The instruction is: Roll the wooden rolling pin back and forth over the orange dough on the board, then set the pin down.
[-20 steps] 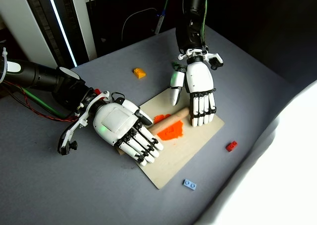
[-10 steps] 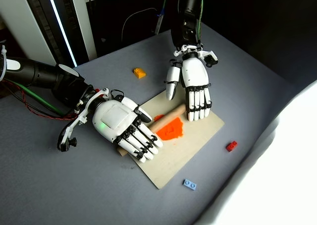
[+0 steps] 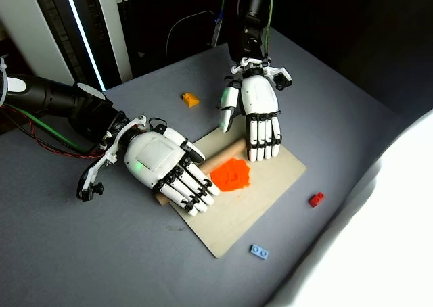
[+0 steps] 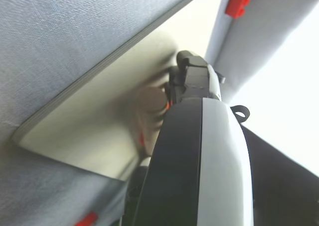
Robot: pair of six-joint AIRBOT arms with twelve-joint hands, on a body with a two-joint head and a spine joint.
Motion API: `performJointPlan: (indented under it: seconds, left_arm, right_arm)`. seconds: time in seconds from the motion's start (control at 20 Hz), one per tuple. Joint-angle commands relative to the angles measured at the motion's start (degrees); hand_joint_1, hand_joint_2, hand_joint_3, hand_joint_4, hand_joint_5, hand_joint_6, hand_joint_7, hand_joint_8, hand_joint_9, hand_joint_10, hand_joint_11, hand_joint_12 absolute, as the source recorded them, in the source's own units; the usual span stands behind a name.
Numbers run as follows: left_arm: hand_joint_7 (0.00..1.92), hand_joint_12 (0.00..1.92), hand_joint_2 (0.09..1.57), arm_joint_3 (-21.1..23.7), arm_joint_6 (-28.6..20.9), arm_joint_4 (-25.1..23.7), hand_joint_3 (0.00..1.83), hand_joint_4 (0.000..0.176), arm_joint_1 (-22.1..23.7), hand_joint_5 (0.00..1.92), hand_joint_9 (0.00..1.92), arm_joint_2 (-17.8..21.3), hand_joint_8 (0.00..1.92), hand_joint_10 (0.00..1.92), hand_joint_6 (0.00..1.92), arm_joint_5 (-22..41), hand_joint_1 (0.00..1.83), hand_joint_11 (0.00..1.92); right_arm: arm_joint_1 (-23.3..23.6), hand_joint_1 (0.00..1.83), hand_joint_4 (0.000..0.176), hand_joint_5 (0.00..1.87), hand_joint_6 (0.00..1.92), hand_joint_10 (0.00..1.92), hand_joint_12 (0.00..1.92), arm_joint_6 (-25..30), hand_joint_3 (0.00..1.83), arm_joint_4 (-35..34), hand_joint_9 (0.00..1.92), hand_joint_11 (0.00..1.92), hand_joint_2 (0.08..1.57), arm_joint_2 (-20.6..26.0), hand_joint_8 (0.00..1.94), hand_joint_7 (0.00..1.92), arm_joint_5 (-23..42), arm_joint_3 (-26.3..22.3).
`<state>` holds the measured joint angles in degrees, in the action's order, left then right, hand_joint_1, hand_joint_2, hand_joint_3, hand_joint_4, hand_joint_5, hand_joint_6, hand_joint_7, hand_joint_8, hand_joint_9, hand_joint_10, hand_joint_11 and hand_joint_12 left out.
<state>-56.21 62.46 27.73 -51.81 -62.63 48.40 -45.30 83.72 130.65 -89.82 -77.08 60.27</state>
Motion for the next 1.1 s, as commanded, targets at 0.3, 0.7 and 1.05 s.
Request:
performJointPlan:
  seconds: [0.3, 0.7, 1.05]
  left_arm:
    - [0.28, 0.38, 1.41, 1.05, -0.89, -1.12, 0.0, 0.0, -1.3, 0.23, 0.25, 0.14, 0.0, 0.0, 0.0, 7.27, 0.0, 0.0]
    - [0.26, 0.33, 1.41, 1.92, -0.08, -1.11, 0.0, 0.0, -4.42, 0.23, 0.22, -0.67, 0.0, 0.0, 0.01, 10.66, 0.0, 0.0]
    - [0.28, 0.37, 1.41, 0.48, 1.67, -0.07, 0.0, 0.0, -5.02, 0.23, 0.24, -4.18, 0.0, 0.01, 0.0, 15.05, 0.0, 0.0]
  right_arm:
    - [-0.9, 0.0, 0.0, 0.47, 0.0, 0.0, 1.06, -1.17, 0.0, 2.86, 0.48, 0.0, 1.52, -0.2, 0.0, 0.51, -3.24, -2.76]
    - [-1.15, 0.0, 0.0, 0.45, 0.0, 0.01, 1.06, -1.56, 0.0, 2.86, 0.47, 0.0, 1.51, -0.21, 0.0, 0.51, -3.45, -3.42]
    - [-1.64, 0.0, 0.0, 0.44, 0.0, 0.0, 1.04, -2.56, 0.0, 2.86, 0.47, 0.0, 1.52, -0.27, 0.0, 0.5, -4.42, -4.69]
